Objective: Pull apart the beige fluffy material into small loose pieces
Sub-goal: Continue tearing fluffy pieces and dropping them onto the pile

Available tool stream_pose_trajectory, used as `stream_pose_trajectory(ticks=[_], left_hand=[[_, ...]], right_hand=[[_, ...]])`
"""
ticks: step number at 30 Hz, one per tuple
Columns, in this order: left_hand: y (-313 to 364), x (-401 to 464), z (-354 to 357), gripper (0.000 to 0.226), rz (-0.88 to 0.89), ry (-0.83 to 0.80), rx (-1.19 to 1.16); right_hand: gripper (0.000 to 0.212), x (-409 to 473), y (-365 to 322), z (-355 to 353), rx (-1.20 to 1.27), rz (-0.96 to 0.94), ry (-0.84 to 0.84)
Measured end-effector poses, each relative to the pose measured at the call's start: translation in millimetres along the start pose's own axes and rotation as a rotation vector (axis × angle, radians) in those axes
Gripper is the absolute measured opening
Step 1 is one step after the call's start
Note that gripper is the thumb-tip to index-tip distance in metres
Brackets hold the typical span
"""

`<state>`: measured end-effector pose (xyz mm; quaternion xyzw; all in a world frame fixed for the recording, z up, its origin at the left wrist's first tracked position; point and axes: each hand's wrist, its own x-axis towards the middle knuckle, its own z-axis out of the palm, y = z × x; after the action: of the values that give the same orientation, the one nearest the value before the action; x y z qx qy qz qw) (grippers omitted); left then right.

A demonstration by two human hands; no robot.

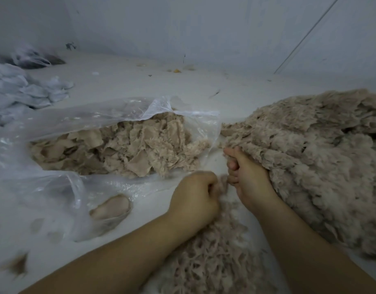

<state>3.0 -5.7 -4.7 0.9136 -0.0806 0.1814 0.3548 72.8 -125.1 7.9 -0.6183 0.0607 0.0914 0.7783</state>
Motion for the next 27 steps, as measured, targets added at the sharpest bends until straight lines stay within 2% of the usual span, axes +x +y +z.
stream_pose_trajectory(ticks=[4,7,11,14,16,19,22,25,27], left_hand=[[-9,31,-7,0.022,-0.052,0.241,-0.055],[-16,34,-7,0.018,0.069,0.337,-0.024],[-21,32,-4,0.022,0.261,0.326,0.001],[-18,30,-3,0.027,0.388,0.256,0.024],[-19,27,-5,0.027,0.391,0.245,-0.027],[-19,22,-10,0.021,0.192,0.296,-0.238],[-20,24,-15,0.012,-0.116,0.280,-0.517],[-19,28,-15,0.046,-0.351,0.103,-0.783],[-20,29,-12,0.045,-0.351,0.056,-0.781]], right_hand=[[0.034,-3,3,-4,-0.079,-0.120,-0.074],[0.032,-5,4,-3,-0.147,-0.188,-0.099],[0.052,-4,3,0,-0.200,-0.271,-0.233],[0.044,-2,2,0,-0.214,-0.263,-0.276],[0.039,2,3,-2,-0.188,-0.225,-0.276],[0.033,5,6,-3,-0.135,-0.194,-0.250],[0.029,5,7,-3,-0.128,-0.229,-0.269],[0.034,3,7,-2,-0.133,-0.243,-0.331],[0.031,3,7,-2,-0.138,-0.242,-0.348]])
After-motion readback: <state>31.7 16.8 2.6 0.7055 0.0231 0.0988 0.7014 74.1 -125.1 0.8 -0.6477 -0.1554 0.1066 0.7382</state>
